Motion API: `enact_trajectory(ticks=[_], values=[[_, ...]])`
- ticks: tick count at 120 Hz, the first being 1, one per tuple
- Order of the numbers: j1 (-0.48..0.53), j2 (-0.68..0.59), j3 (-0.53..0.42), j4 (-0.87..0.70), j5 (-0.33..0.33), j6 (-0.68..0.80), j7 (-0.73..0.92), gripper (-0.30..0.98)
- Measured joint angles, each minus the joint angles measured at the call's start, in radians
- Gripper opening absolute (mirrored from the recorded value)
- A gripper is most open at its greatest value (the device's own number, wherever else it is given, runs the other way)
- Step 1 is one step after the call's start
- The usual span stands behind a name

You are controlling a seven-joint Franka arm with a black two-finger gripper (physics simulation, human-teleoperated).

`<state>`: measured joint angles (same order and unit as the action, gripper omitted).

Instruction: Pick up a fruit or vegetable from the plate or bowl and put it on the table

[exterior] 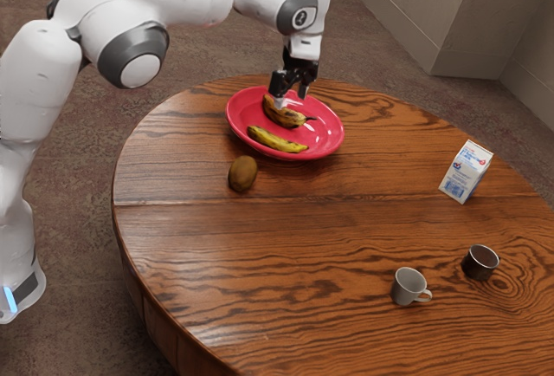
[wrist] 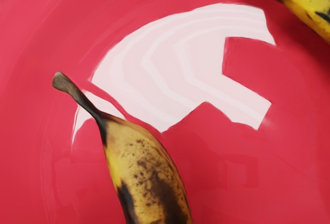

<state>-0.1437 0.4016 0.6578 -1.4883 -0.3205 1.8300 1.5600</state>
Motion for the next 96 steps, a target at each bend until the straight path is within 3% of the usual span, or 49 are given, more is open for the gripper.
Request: enact_trajectory(ticks=[82, 96], values=[[0.018, 0.079, 0.001, -0.008, -0.033, -0.013, -0.035, 0.69], [0.018, 0.087, 0.0, -0.008, -0.037, -0.013, -0.037, 0.62]])
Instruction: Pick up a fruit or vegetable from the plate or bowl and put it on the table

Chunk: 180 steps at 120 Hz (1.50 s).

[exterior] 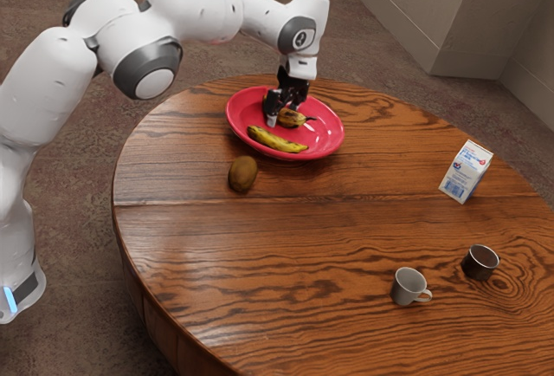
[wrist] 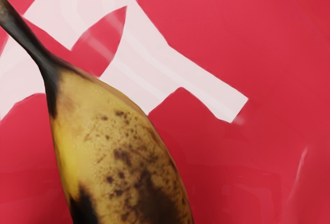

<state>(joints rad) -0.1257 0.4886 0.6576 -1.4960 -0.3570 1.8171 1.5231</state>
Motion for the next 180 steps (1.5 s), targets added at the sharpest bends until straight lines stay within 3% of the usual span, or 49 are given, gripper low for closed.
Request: enact_trajectory(ticks=[24, 35, 79, 88, 113, 120, 144, 157, 170, 180], values=[[0.0, 0.003, -0.004, 0.001, -0.004, 0.0, -0.005, 0.26], [0.0, 0.003, -0.008, 0.001, -0.005, 0.0, -0.005, 0.15], [-0.022, -0.049, -0.005, 0.047, -0.005, -0.024, -0.008, 0.12], [-0.096, -0.105, -0.002, 0.054, -0.001, -0.042, -0.01, 0.13], [-0.497, -0.13, 0.0, 0.052, 0.027, -0.081, -0.038, 0.12], [-0.563, -0.125, -0.002, 0.051, 0.031, -0.086, -0.049, 0.13], [-0.603, -0.107, -0.006, 0.048, 0.038, -0.091, -0.081, 0.13], [-0.6, -0.101, -0.013, 0.052, 0.063, -0.093, -0.093, 0.41], [-0.581, -0.102, 0.005, 0.052, 0.077, -0.099, -0.101, 0.56], [-0.56, -0.106, 0.151, 0.043, 0.084, -0.134, -0.108, 0.61]])
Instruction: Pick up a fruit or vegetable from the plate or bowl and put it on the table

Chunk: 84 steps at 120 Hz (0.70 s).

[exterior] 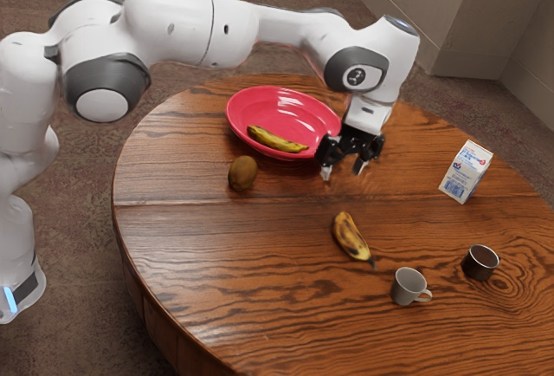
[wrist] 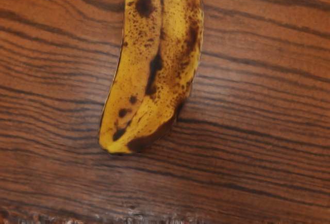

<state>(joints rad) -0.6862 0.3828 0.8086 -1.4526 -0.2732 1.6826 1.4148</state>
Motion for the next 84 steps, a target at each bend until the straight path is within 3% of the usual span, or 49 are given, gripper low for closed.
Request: enact_trajectory(ticks=[11, 20, 54, 71, 84], values=[[-0.033, -0.019, 0.232, -0.072, 0.004, -0.046, -0.01, 0.65], [-0.043, -0.021, 0.3, -0.103, 0.004, -0.078, -0.022, 0.66], [0.064, 0.001, 0.287, -0.155, -0.009, -0.133, -0.066, 0.68], [0.117, -0.003, 0.293, -0.146, -0.107, -0.2, -0.072, 0.68], [0.125, 0.0, 0.29, -0.146, -0.146, -0.237, -0.074, 0.68]])
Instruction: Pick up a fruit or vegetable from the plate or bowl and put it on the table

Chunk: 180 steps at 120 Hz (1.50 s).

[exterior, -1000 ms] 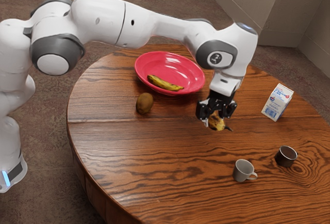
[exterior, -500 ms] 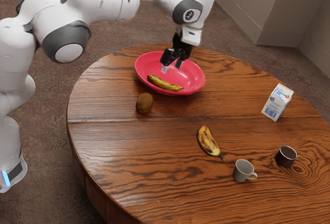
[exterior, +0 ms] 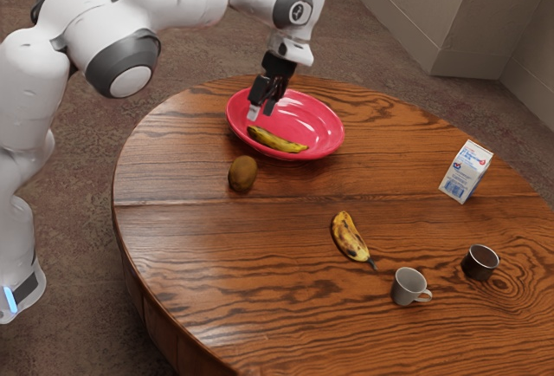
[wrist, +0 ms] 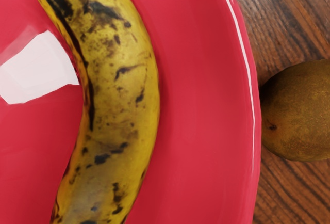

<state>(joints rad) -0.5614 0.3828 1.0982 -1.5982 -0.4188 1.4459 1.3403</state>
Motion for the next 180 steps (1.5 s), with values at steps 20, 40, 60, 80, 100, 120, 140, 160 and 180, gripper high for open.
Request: enact_trajectory(ticks=[20, 40, 60, 80, 100, 120, 140, 160, 180], values=[[0.026, 0.032, -0.015, -0.002, -0.017, -0.024, -0.002, 0.68], [0.098, 0.035, -0.085, 0.001, -0.019, -0.033, 0.0, 0.68], [0.136, 0.036, -0.138, 0.005, -0.021, -0.027, 0.003, 0.69], [0.25, 0.046, -0.269, 0.012, -0.019, 0.01, 0.008, 0.59], [0.259, 0.048, -0.28, 0.028, -0.016, 0.039, 0.011, 0.32], [0.258, 0.047, -0.278, 0.032, -0.015, 0.051, 0.014, 0.15], [0.254, 0.046, -0.274, 0.044, -0.016, 0.05, 0.016, 0.16], [0.177, -0.007, -0.272, 0.14, -0.014, 0.041, 0.018, 0.17], [-0.082, -0.022, -0.273, 0.158, -0.011, 0.036, 0.011, 0.16]])
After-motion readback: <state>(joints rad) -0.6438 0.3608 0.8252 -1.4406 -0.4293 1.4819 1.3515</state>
